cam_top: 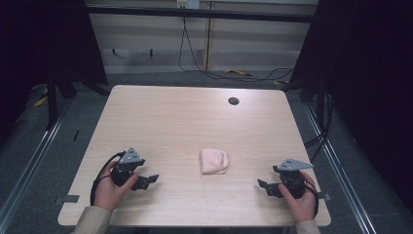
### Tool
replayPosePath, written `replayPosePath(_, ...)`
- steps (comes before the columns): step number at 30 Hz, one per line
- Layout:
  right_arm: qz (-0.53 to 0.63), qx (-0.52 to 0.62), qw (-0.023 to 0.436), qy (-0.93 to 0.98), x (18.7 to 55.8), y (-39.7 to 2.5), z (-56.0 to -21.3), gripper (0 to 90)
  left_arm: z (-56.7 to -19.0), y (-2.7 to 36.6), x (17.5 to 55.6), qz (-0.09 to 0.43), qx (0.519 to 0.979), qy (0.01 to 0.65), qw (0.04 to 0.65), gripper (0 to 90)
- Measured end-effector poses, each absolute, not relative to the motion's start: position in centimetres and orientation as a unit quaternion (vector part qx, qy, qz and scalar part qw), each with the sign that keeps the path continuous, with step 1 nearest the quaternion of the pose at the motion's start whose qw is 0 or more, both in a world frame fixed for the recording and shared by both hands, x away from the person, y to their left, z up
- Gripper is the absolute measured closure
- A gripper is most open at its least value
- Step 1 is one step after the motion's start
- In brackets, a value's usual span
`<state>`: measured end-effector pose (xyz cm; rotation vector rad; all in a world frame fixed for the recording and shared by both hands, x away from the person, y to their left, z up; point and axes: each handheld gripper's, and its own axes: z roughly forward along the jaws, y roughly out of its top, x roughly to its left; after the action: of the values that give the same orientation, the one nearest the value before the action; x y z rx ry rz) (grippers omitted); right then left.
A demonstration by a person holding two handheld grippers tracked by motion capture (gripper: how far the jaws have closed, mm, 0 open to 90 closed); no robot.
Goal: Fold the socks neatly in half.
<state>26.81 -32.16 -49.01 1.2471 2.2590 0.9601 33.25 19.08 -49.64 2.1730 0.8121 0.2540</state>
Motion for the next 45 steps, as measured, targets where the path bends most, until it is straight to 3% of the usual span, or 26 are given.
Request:
replayPosePath(25, 0.329, 0.457, 0.193, 0.804, 26.4, -32.9, -49.9, 14.8, -50.3, 23.6, 32.1, 0.118, 0.852, 0.333, 0.387, 18.1)
replayPosePath(45, 0.331, 0.459, 0.197, 0.800, 26.4, -32.9, -50.0, 14.0, -51.4, 24.9, 32.3, 0.126, 0.853, 0.336, 0.379, 17.1)
